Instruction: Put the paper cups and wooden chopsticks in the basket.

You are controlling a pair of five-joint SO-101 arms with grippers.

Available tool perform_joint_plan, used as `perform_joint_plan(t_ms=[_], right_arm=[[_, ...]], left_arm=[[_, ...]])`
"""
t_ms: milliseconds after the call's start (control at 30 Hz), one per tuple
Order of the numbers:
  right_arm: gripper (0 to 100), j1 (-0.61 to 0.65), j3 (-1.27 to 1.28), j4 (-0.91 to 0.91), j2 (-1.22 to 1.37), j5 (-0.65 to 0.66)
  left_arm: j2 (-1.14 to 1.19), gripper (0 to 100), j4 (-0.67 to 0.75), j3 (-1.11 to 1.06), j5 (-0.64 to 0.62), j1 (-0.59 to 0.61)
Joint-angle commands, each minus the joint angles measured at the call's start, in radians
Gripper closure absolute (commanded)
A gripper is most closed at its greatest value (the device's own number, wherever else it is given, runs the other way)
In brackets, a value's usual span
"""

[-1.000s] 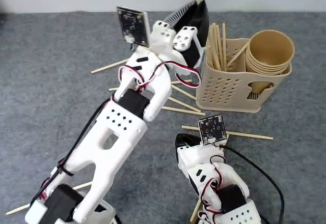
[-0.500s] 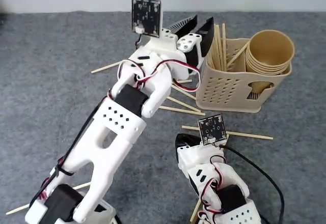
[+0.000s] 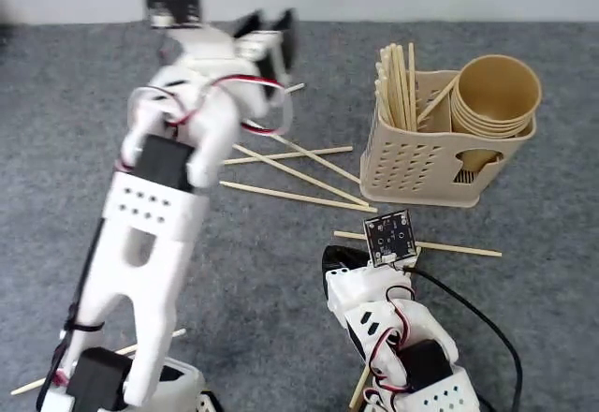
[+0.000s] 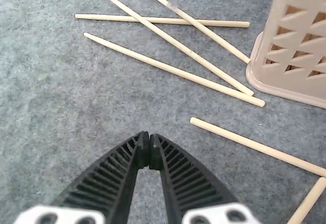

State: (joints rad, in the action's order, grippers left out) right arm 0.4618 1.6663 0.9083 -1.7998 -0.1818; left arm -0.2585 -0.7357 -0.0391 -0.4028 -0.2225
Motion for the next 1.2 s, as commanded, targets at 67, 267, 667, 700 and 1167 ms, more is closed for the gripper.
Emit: perform_joint_plan(t_ms=[67, 267, 667, 700, 1167], right_arm=[[99.0, -0.002, 0.014, -0.018, -0.004, -0.003], [99.0, -0.002, 0.014, -0.018, -0.004, -0.003], [99.0, 0.001, 0.014, -0.018, -0.004, -0.003], [99.0, 0.001, 0.014, -0.018, -0.004, -0.003], [98.7, 0.005, -0.043, -0.016, -0.004, 0.094]], left_arm=[[-0.049, 87, -0.155, 0.050, 0.163, 0.160], [-0.051, 87, -0.460, 0.051, 0.184, 0.272], [-0.052, 87, -0.950, 0.051, 0.178, 0.563], [-0.052, 87, -0.980, 0.051, 0.178, 0.580], [-0.051, 87, -1.008, -0.058, 0.186, 0.710]])
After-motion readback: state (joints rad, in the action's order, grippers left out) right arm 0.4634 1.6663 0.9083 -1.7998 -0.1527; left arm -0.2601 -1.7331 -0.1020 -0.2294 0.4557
